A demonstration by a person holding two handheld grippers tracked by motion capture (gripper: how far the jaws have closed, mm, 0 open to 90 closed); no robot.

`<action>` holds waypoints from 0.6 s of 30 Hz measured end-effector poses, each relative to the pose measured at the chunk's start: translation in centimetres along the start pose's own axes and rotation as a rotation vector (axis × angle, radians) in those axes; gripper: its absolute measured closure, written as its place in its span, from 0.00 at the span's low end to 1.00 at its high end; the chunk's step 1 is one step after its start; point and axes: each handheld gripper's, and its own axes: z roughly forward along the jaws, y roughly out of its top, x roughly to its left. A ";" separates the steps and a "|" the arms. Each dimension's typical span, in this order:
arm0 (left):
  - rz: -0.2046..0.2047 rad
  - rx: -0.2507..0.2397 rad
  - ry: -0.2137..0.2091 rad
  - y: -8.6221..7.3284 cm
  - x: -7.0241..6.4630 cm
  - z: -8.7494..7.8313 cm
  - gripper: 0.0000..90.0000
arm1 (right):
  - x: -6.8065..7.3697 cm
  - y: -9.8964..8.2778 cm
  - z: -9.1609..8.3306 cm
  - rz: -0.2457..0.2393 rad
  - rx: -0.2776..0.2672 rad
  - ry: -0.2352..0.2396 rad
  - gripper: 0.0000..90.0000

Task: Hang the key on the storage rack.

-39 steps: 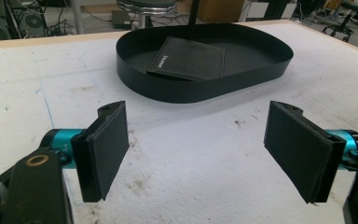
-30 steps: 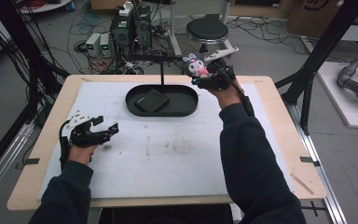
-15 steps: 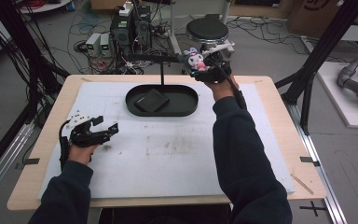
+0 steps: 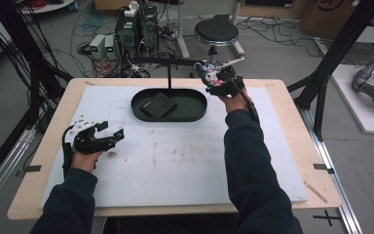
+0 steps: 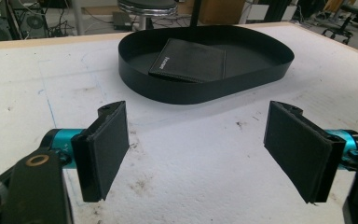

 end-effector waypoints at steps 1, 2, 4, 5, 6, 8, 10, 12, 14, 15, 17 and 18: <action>0.002 -0.001 0.000 0.0 0.0 0.0 0.25 | 0.2 -0.1 0.4 -0.001 0.011 0.006 0.49; 0.001 0.000 0.000 0.0 0.0 0.0 0.25 | 0.6 -0.1 0.8 -0.008 0.019 0.009 0.49; -0.003 -0.004 0.000 0.0 0.1 -0.1 0.25 | 1.4 -0.1 1.6 -0.016 0.030 0.020 0.49; -0.004 -0.004 0.000 0.0 0.1 -0.1 0.25 | 1.9 0.0 2.1 -0.030 0.031 0.022 0.49; -0.004 -0.004 0.001 0.0 0.1 -0.1 0.25 | 2.2 0.0 2.3 -0.035 0.030 0.021 0.49; -0.003 -0.004 0.000 0.0 0.1 -0.1 0.25 | 2.9 0.1 3.0 -0.030 0.029 0.032 0.49; -0.004 -0.005 -0.001 0.0 0.1 -0.1 0.25 | 3.2 0.1 3.5 -0.020 0.037 0.036 0.49; -0.004 -0.007 0.001 0.0 0.1 -0.1 0.25 | 3.3 0.0 4.0 -0.007 0.038 0.040 0.49; -0.006 -0.008 0.001 0.0 0.1 -0.1 0.25 | 3.2 -0.1 4.4 0.012 0.040 0.050 0.49; -0.008 -0.010 0.002 0.0 0.1 -0.1 0.25 | 3.2 -0.2 4.6 0.022 0.040 0.051 0.49; -0.008 -0.010 0.002 0.0 0.2 -0.1 0.25 | 3.2 -0.4 4.9 0.032 0.042 0.056 0.49; -0.008 -0.009 0.001 0.0 0.2 -0.1 0.25 | 3.2 -0.4 5.1 0.039 0.043 0.055 0.49</action>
